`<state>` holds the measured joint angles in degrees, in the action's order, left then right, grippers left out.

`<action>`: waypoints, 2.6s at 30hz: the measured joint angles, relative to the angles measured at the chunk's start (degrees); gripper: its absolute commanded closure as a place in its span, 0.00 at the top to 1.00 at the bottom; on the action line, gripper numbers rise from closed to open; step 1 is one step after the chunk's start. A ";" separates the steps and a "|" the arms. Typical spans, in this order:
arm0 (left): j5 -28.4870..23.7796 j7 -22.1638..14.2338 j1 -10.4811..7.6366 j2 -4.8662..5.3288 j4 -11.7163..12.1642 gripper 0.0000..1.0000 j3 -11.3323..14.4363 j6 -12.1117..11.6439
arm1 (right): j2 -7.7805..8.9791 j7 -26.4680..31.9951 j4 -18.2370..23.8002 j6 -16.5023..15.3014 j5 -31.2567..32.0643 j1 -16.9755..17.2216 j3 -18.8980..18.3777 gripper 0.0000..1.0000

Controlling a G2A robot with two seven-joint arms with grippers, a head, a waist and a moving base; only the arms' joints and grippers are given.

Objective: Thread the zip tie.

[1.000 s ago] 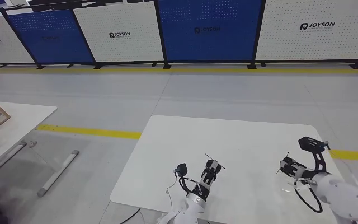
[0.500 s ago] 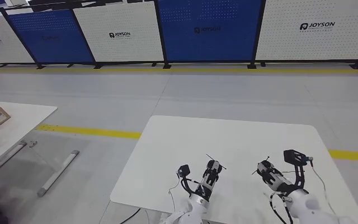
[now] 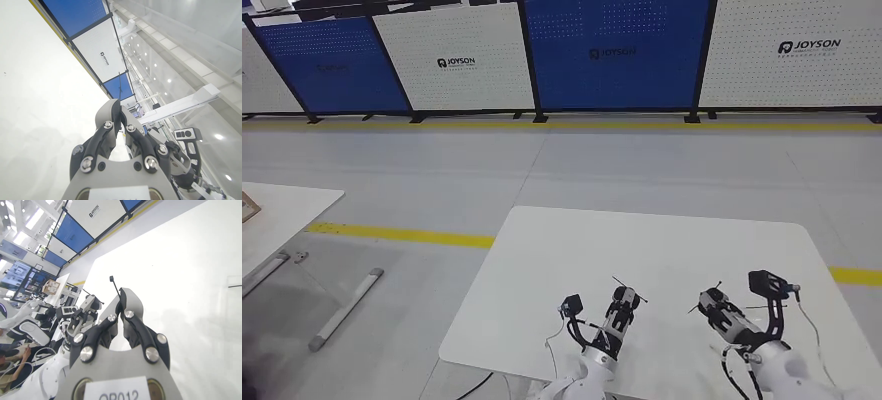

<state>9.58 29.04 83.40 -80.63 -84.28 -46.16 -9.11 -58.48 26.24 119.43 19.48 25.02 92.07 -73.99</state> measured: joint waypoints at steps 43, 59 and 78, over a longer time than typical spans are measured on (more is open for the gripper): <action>-0.95 -1.16 -2.24 -0.98 0.57 0.00 0.81 3.59 | -2.89 -16.51 1.22 0.00 -5.39 7.09 0.69 0.00; -0.90 -1.35 -2.18 -0.97 0.59 0.00 0.75 3.59 | -3.26 -19.03 1.86 -0.06 -4.67 7.78 2.04 0.00; -0.66 -0.38 -1.07 -1.17 0.91 0.00 -0.03 1.55 | -4.60 -18.41 -1.44 0.00 -5.49 6.22 6.11 0.00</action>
<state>8.92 28.66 82.32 -81.80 -83.37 -46.20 -7.56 -63.08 7.83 117.99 19.48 19.52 98.29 -67.88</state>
